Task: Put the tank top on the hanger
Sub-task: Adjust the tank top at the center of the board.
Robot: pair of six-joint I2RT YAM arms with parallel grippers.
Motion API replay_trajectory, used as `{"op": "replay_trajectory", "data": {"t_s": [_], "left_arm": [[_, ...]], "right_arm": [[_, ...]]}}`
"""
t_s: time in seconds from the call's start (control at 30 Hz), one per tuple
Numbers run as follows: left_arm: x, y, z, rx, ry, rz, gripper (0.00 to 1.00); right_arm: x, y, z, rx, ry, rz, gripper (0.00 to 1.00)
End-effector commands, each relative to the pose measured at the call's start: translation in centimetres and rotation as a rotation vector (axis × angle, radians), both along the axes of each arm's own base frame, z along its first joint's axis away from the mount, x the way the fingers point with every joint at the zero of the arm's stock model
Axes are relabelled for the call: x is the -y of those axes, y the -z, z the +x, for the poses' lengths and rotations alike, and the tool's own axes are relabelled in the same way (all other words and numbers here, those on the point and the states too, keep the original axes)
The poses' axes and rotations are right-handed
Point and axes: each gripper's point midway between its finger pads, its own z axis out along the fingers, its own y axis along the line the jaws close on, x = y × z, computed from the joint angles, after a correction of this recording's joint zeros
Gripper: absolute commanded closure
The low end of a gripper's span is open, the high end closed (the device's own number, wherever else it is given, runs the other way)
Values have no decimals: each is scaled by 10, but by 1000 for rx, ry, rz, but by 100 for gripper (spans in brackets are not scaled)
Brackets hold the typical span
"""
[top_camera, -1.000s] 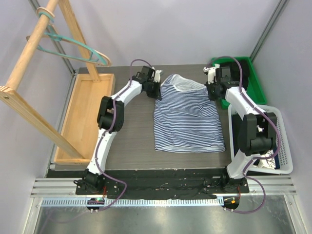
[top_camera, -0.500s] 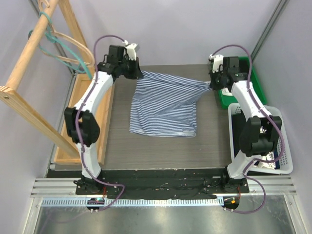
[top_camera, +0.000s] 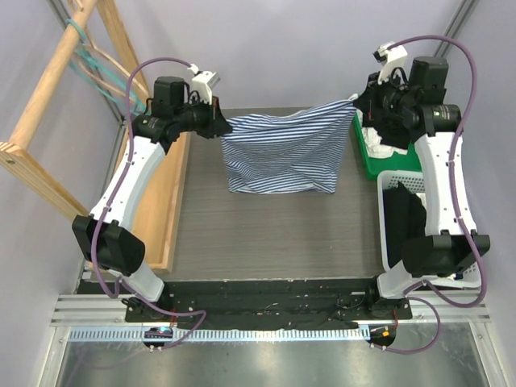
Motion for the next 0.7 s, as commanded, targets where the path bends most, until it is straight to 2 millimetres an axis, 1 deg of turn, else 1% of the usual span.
{"op": "replay_trajectory", "data": {"t_s": [0.0,0.03,0.07,0.1,0.17,0.23,0.27,0.33,0.37,0.4,0.43,0.47,0.5,0.53,0.57,0.6,0.63,0.67], "left_arm": [[-5,-43,-18,138,26,-18,100],[-5,-48,-19,155,29,-21,100],[-5,-56,-23,175,33,-28,100],[-3,-61,-25,185,41,-35,100],[-3,-65,-25,201,35,-41,100],[-2,-65,-22,212,15,-39,100],[-1,-64,-18,226,5,-35,100],[2,-57,-6,225,-22,-17,100],[6,-57,-1,231,-19,-19,100],[9,-47,9,214,-29,-9,100],[12,-42,15,206,-34,-9,100],[17,-46,21,224,-33,-15,100],[20,-44,26,224,-32,-16,100],[24,-33,36,207,-30,-8,100],[26,-40,44,227,-43,-9,100],[29,-40,50,231,-42,-10,100],[33,-33,59,220,-41,-4,100],[35,-50,65,265,-46,-12,100]], "right_arm": [[-14,-47,-40,116,-84,27,99],[-14,-48,-43,123,-87,23,99],[-14,-55,-49,143,-90,19,99],[-13,-56,-51,152,-92,11,99],[-8,-61,-51,169,-58,-1,99],[-2,-62,-43,180,-18,-4,99],[6,-61,-37,186,29,-18,99],[15,-57,-21,198,80,-35,99],[22,-56,-14,204,120,-52,99],[25,-53,-6,206,134,-59,99],[27,-47,6,197,141,-72,99],[29,-44,14,191,149,-76,99],[31,-42,21,190,159,-80,99],[32,-39,34,185,160,-81,99],[33,-40,40,188,163,-82,99],[35,-43,45,195,168,-80,99],[35,-57,50,225,171,-74,99],[36,-54,59,216,174,-64,99]]}}
